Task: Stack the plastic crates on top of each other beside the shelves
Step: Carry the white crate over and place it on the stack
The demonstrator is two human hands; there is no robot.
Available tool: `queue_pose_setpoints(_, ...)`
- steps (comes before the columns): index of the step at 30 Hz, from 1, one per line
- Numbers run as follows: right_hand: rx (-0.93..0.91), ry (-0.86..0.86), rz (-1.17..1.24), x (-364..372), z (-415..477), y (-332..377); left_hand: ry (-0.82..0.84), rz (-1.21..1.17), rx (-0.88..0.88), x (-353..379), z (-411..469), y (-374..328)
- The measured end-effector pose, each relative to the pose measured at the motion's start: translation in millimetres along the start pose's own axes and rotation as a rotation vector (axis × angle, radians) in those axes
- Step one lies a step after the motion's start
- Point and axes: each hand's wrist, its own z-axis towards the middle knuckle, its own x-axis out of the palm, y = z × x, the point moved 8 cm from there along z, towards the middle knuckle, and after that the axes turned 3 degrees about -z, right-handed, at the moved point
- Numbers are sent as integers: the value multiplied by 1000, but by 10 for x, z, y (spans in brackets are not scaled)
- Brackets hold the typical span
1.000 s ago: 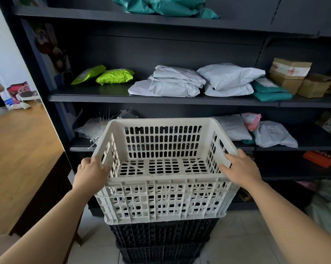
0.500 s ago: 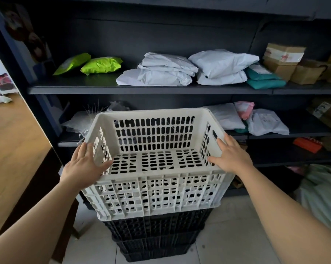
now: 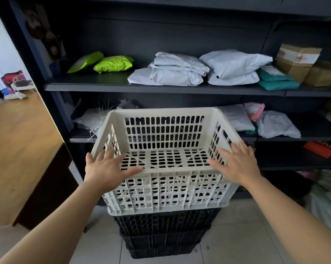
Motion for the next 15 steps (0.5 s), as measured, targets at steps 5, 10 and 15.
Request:
queue_pose_setpoints(5,-58,11,-45,-13,-84,56,29,84,62,-16,-80,-91)
queue_pose_setpoints(10,-90,-19,-21,-57,-74,107,15,78,33,-38,-58,-104)
queue_pose_setpoints(15,-84,6,-12,-62,-131,117,37,79,20,-60,-116,-103)
